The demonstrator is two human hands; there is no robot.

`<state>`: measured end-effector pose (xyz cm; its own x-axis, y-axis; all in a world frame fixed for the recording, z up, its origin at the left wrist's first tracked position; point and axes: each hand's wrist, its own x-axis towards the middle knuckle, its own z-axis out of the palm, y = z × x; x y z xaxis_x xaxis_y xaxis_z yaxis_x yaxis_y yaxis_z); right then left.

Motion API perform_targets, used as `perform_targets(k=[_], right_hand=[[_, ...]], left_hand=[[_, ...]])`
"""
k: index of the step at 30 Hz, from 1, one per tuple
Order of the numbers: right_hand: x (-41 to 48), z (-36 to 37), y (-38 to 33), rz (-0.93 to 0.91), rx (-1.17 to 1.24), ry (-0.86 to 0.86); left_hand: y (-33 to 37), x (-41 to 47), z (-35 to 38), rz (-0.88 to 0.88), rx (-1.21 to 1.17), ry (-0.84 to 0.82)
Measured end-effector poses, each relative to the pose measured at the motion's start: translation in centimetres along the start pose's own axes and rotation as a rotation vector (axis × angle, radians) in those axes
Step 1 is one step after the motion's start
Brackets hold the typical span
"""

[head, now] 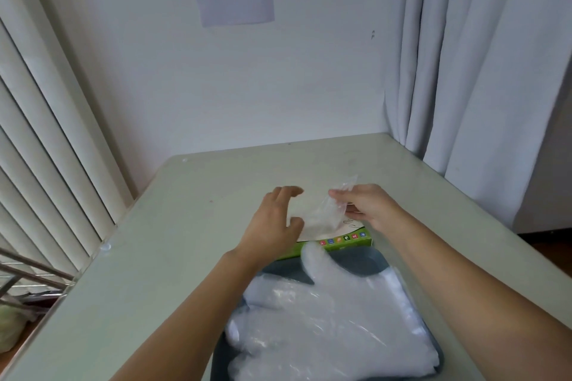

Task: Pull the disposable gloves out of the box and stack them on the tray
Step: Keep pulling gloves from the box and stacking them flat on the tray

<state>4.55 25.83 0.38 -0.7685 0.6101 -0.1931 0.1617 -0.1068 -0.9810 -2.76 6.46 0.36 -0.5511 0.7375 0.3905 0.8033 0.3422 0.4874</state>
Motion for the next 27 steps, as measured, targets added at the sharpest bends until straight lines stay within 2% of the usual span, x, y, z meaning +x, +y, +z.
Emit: perform_targets(k=[2,5,7,10,16,20,23,27], right_hand=[[0.1,0.6,0.2,-0.012,-0.122,0.036],[0.5,0.9,0.7,-0.016,-0.286,0.088],[0.5,0.8,0.9,-0.045,-0.273,0.115],[-0.4,0.3,0.4,-0.154,-0.126,0.182],[-3.8,-1.4,-3.0,-0.444,0.214,0.254],[-6.7,-3.5,-7.0,-0.549,0.517,0.135],[-9.0,-4.5,-9.4,-0.509,0.392,0.021],[-11.3,-4.5,-10.3,-0.455,0.256,-0.029]], left_hand=[[1.1,0.0,0.2,0.064,-0.01,-0.111],[2.0,-0.2,0.8,-0.076,-0.018,-0.403],[2.2,-0.4,1.0,-0.168,-0.021,-0.532],[2.5,-0.6,1.1,-0.223,-0.032,-0.589],[2.2,-0.1,1.5,-0.263,0.015,-0.584],[2.5,0.3,1.5,-0.292,0.05,-0.581],[2.3,1.1,1.3,-0.32,0.023,-0.416],[2.6,1.6,-0.2,-0.319,-0.029,-0.073]])
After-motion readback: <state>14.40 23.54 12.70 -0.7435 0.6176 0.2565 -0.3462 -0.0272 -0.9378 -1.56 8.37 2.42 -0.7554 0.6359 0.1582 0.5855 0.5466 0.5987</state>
